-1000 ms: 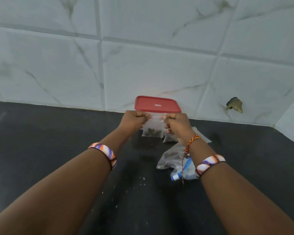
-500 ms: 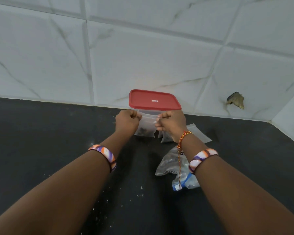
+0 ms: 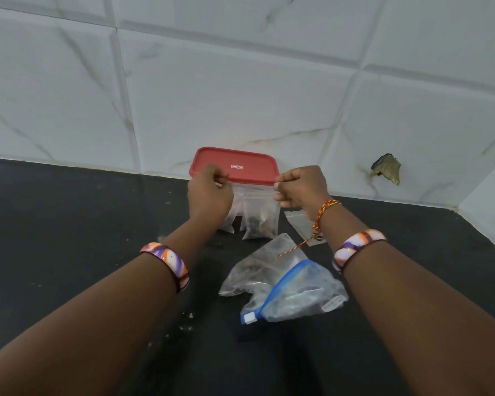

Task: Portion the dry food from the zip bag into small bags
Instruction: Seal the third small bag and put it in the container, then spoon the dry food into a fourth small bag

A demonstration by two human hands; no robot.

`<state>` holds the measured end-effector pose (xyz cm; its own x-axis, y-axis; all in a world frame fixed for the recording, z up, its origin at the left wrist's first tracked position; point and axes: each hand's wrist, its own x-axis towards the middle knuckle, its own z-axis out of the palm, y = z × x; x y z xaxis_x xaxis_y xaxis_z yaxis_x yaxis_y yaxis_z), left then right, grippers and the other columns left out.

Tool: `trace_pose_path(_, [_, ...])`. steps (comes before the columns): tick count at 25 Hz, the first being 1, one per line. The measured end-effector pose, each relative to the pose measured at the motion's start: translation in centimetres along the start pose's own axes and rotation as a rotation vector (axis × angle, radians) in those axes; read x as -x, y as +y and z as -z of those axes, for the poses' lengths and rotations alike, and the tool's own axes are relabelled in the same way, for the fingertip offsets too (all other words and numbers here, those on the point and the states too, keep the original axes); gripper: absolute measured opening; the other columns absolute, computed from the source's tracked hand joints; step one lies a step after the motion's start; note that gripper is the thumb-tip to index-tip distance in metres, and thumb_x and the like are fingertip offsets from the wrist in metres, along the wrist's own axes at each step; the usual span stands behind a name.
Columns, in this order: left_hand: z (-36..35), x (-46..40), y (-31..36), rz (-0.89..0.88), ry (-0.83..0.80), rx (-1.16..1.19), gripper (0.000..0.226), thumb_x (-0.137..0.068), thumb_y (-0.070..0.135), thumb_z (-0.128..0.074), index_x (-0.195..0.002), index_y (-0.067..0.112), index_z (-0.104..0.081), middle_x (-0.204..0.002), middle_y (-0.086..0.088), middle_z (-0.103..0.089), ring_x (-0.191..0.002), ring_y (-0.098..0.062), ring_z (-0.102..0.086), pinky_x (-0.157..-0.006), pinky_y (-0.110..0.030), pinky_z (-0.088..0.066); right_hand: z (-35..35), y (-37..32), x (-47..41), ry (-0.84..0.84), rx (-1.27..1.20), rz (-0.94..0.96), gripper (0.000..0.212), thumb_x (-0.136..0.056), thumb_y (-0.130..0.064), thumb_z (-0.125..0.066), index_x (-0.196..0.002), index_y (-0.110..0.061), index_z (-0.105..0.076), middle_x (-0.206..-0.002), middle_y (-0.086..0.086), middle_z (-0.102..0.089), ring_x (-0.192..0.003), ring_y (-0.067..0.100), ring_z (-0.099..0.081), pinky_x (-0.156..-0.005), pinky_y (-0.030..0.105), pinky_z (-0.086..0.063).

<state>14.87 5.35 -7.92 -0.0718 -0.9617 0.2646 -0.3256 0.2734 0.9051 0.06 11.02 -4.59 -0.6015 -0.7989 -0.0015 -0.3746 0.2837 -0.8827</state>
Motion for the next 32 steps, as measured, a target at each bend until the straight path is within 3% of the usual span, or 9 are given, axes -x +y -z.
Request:
trace_pose_path(3, [-3.7,1.1,3.3,-0.081,-0.555,-0.064,0.012,-0.086,0.002,-0.059,-0.096,0.004,-0.064,-0.078,-0.003,-0.059,-0.066,-0.011,-0.055,-0.058,-0.022,-0.05,3.4,3.8,-1.3,-0.029,0.308,-0.005,0.004,-0.08,-0.014,-0.068,-0.081,-0.01,-0.068,-0.091,0.012,-0.069,-0.076,0.023,-0.066,-0.067,0.033,-0.056])
trace_pose_path(4, [-4.9,1.6,4.3,-0.053,-0.71,-0.108,0.015,-0.086,0.003,-0.058,-0.1,0.002,-0.064,-0.077,-0.003,-0.06,-0.065,-0.011,-0.056,-0.057,-0.02,-0.05,4.2,5.4,-1.5,-0.058,0.487,0.0,0.016,-0.079,-0.021,-0.069,-0.091,-0.011,-0.07,-0.102,0.012,-0.069,-0.091,0.026,-0.066,-0.078,0.036,-0.056])
trace_pose_path(7, [-7.3,2.5,5.4,0.017,-0.886,-0.266,0.017,-0.087,0.005,-0.056,-0.102,0.001,-0.064,-0.084,-0.011,-0.064,-0.072,-0.018,-0.058,-0.06,-0.022,-0.049,4.9,9.2,-0.8,-0.197,0.802,0.01,0.042,-0.078,-0.031,-0.07,-0.115,-0.012,-0.063,-0.122,0.01,-0.061,-0.113,0.028,-0.057,-0.094,0.037,-0.049])
trace_pose_path(11, [-7.7,2.8,5.2,0.142,-0.818,-0.252,0.016,-0.091,0.012,-0.054,-0.099,0.001,-0.062,-0.082,-0.009,-0.062,-0.066,-0.014,-0.057,-0.059,-0.022,-0.048,5.9,10.9,0.1,-0.134,0.685,0.119,0.022,-0.084,-0.016,-0.062,-0.104,-0.011,-0.069,-0.112,0.011,-0.066,-0.102,0.027,-0.062,-0.089,0.037,-0.052])
trace_pose_path(15, [-6.3,3.0,6.6,0.218,-0.501,0.002,0.027,-0.095,0.024,-0.051,-0.098,-0.002,-0.057,-0.082,-0.012,-0.058,-0.062,-0.017,-0.055,-0.057,-0.027,-0.049,7.8,8.7,1.6,-0.033,0.37,0.345,0.017,-0.082,-0.008,-0.065,-0.096,-0.006,-0.073,-0.106,0.012,-0.068,-0.099,0.022,-0.06,-0.077,0.018,-0.042])
trace_pose_path(18, [-4.4,3.4,8.1,0.272,-0.53,0.044,0.016,-0.092,0.019,-0.056,-0.088,0.004,-0.056,-0.074,-0.006,-0.053,-0.059,-0.014,-0.049,-0.049,-0.02,-0.047,8.4,6.3,2.8,0.022,0.313,0.493,0.015,-0.08,-0.005,-0.066,-0.093,-0.006,-0.075,-0.102,0.009,-0.068,-0.089,0.012,-0.055,-0.067,0.001,-0.036])
trace_pose_path(23, [0.5,3.9,8.6,0.374,-0.42,0.124,0.012,-0.09,0.012,-0.058,-0.081,0.005,-0.055,-0.071,-0.004,-0.048,-0.059,-0.011,-0.041,-0.052,-0.02,-0.039,7.7,3.0,5.9,0.144,0.19,0.548,0.015,-0.08,-0.004,-0.066,-0.089,-0.009,-0.076,-0.094,0.0,-0.06,-0.093,0.008,-0.052,-0.068,-0.006,-0.036])
trace_pose_path(27, [4.9,5.3,8.7,0.495,-0.522,0.293,0.024,-0.093,0.009,-0.052,-0.069,0.007,-0.053,-0.053,-0.004,-0.053,-0.054,-0.01,-0.046,-0.043,-0.015,-0.044,6.0,0.9,9.0,0.12,0.2,0.543,0.017,-0.08,-0.004,-0.066,-0.093,-0.01,-0.075,-0.106,0.006,-0.061,-0.098,0.013,-0.054,-0.071,-0.001,-0.037])
trace_pose_path(32, [8.0,7.5,7.7,0.49,-0.454,0.483,0.021,-0.087,0.005,-0.06,-0.067,0.006,-0.054,-0.033,0.002,-0.051,-0.028,-0.004,-0.047,-0.034,-0.012,-0.043,3.4,-1.1,12.9,0.102,0.344,0.495,0.033,-0.081,0.002,-0.054,-0.107,-0.009,-0.07,-0.123,0.009,-0.059,-0.12,0.021,-0.049,-0.09,0.015,-0.03])
